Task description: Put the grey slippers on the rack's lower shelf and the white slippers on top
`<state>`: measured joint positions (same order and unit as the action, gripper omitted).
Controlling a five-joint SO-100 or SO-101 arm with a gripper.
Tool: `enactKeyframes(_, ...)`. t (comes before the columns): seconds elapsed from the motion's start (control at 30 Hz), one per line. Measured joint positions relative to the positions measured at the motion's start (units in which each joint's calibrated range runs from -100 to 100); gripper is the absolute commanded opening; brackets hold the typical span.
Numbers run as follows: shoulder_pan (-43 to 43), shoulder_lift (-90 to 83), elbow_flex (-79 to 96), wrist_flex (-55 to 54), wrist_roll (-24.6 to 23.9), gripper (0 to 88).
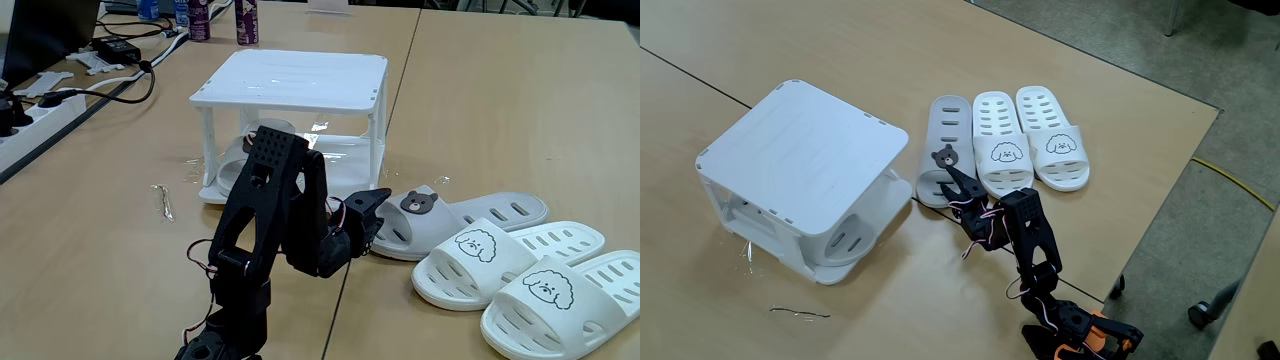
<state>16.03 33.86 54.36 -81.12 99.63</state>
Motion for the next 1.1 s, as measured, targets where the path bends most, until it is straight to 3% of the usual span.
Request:
enactKeyframes(0.3, 1.1, 0.8, -10.2, 8.0, 0.0, 26.3)
enactKeyframes(0.67, 3.0, 14.4, -32.5, 13.6, 0.0, 25.5)
enactKeyframes(0.73, 3.7, 16.1, -37.8, 17.3, 0.0, 20.0)
enactKeyframes(0.8, 4.5, 18.0, -43.6, 21.0, 0.0, 1.0)
enactKeyframes(1.1, 6.4, 19.2, -58.5, 37.0, -0.1, 0.7)
